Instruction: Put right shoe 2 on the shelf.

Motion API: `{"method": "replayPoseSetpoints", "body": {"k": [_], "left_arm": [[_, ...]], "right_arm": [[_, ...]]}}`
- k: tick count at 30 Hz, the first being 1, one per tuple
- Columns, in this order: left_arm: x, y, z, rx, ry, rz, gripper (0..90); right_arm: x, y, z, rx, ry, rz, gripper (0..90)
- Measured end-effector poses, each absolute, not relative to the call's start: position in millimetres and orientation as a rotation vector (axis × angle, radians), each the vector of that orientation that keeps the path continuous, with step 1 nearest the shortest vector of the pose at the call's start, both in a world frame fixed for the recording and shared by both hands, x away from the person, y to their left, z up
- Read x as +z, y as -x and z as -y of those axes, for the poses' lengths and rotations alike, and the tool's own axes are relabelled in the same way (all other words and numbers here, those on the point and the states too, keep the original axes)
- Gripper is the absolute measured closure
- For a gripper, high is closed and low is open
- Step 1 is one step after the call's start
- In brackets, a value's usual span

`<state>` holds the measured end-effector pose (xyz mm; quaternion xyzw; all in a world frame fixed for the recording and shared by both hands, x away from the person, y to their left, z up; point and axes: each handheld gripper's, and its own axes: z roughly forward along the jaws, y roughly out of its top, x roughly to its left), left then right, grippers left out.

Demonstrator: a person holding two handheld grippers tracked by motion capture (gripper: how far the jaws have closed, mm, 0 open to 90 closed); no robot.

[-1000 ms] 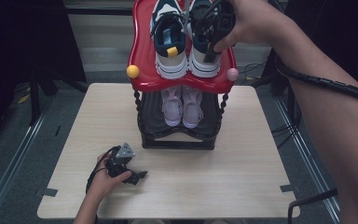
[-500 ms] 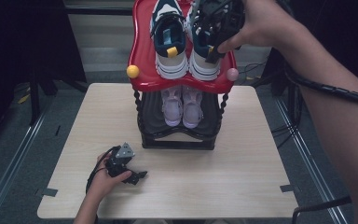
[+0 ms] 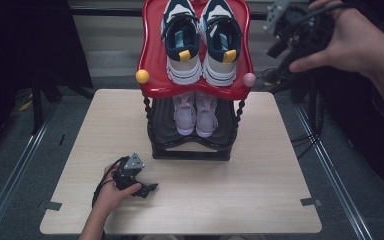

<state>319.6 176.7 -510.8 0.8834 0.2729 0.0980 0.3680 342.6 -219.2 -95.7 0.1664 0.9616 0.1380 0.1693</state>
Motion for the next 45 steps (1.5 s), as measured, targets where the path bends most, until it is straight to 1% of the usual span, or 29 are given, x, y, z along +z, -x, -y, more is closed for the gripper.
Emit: {"method": "replayPoseSetpoints", "body": {"k": [6,9,17,19,34,45], "left_arm": [[-510.2,-319.8,-177.2,0.25,-2.278,-0.696,0.0],[-510.3,-319.8,-177.2,0.249,-2.278,-0.696,0.0],[-510.3,-319.9,-177.1,0.252,-2.274,-0.695,0.0],[-510.3,-319.9,-177.1,0.253,-2.274,-0.695,0.0],[-510.4,-319.5,-177.2,0.249,-2.273,-0.695,0.0],[-510.7,-319.5,-177.1,0.254,-2.27,-0.695,0.0]], "right_arm": [[-136.8,-331.8,243.0,0.442,-0.542,-2.767,24.2],[-159.9,-330.2,247.3,0.384,-0.557,-2.808,24.0],[-207.7,-330.4,251.4,0.41,-0.576,-2.864,21.8],[-217.6,-330.8,250.8,0.409,-0.584,-2.872,20.2],[-286.8,-331.1,248.9,0.436,-0.631,-2.944,19.9],[-327.1,-327.5,257.0,0.439,-0.67,-2.964,19.8]]}}
